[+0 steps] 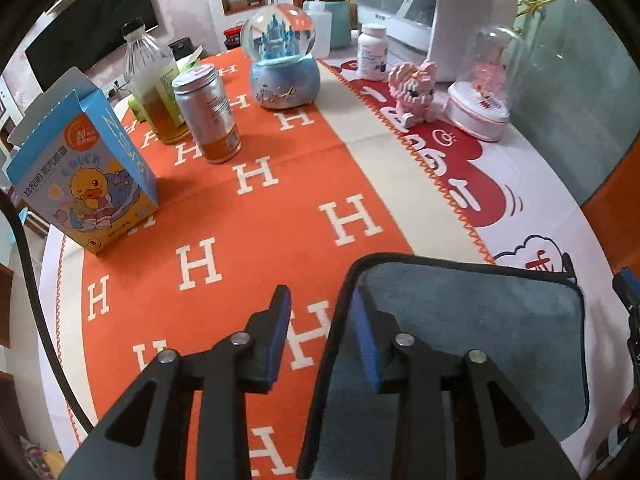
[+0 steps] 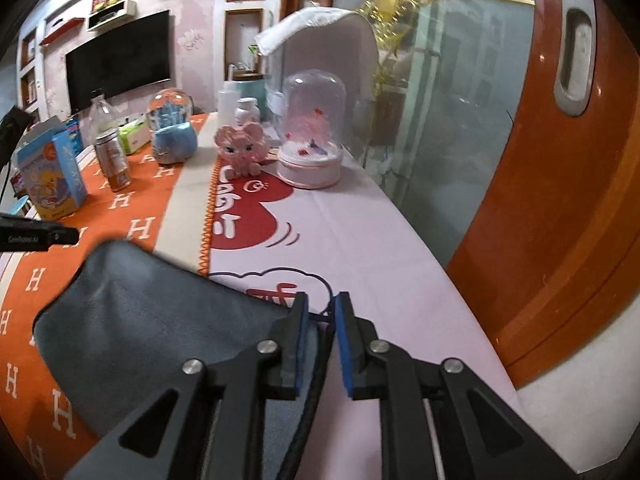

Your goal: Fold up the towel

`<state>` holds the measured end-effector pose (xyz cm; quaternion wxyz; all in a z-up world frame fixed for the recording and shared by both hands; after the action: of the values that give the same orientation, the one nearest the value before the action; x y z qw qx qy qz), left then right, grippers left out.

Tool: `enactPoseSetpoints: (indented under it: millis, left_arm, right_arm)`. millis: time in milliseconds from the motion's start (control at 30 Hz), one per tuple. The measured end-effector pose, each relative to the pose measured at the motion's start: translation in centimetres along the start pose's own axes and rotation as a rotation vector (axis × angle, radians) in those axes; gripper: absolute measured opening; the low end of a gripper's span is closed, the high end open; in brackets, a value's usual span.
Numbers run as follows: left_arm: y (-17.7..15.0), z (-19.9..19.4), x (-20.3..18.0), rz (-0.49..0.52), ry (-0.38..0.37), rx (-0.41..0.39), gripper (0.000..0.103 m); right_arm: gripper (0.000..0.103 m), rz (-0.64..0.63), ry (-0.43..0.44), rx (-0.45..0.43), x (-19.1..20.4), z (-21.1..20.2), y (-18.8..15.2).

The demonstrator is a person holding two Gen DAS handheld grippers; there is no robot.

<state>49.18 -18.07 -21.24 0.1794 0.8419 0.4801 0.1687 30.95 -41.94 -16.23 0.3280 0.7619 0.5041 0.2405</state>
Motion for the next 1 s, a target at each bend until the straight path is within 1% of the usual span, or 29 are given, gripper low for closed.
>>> enactPoseSetpoints:
  millis: [167, 300, 400, 467, 533, 633, 700, 767, 833, 900, 967, 1000]
  left_arm:
    - [-0.6, 0.2, 0.6, -0.031, -0.014, 0.033, 0.037]
    - [-1.4, -0.5, 0.9, -0.043, -0.012, 0.045, 0.049]
    - [-2.3, -1.4, 1.4, -0.068, -0.028, 0.051, 0.053]
    - [-3.0, -2.0, 1.7, -0.083, -0.028, 0.060, 0.058]
    - [-3.9, -2.8, 2.1, -0.097, -0.026, 0.059, 0.065]
    - [-5.5, -3.9, 2.6, -0.121, -0.024, 0.058, 0.068]
    - [-6.9, -4.7, 3.0, -0.144, -0.030, 0.064, 0.069]
    - [-8.0, -5.3, 3.3, -0.162, -0.034, 0.069, 0.072]
    - [-9.5, -6.2, 3.6, -0.184, -0.048, 0.074, 0.079]
    - [-10.8, -7.0, 3.9, -0.199, -0.052, 0.075, 0.083]
    - [-11.9, -7.7, 4.0, -0.209, -0.053, 0.078, 0.085]
    - [-12.8, -8.2, 4.1, -0.211, -0.055, 0.081, 0.086]
  right_arm:
    - [0.030, 0.030, -0.014, 0.015, -1.0, 0.5, -0.1]
    - [0.032, 0.048, -0.021, 0.040, -1.4, 0.8, -0.2]
    - [0.034, 0.065, -0.021, 0.058, -1.5, 0.7, -0.4]
    - [0.041, 0.078, -0.018, 0.070, -1.5, 0.5, -0.7]
    - [0.047, 0.084, -0.019, 0.082, -1.4, 0.4, -0.9]
    - [0.051, 0.081, -0.012, 0.099, -0.8, -0.1, -1.3]
    - [0.054, 0.084, 0.006, 0.109, -0.3, -0.4, -1.5]
    - [0.062, 0.082, 0.019, 0.117, 0.3, -0.9, -1.7]
    - [0.065, 0.075, 0.035, 0.121, 1.0, -1.6, -2.1]
    - [0.068, 0.067, 0.043, 0.127, 1.7, -2.2, -2.5]
    - [0.077, 0.065, 0.055, 0.138, 2.4, -2.9, -3.0]
    - [0.078, 0.066, 0.063, 0.146, 2.8, -3.3, -3.4]
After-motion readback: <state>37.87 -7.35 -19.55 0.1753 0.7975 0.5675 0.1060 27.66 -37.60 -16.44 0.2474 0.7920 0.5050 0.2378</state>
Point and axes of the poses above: each gripper's, at about its wrist camera, not at the fingertips, and z roughly the way its jaws point, x to its left, y to its top, the point moved 4 cm from there along z, roughly the way its jaws point, and after that the axes turned 10 degrees about z, right-handed, at the moved point
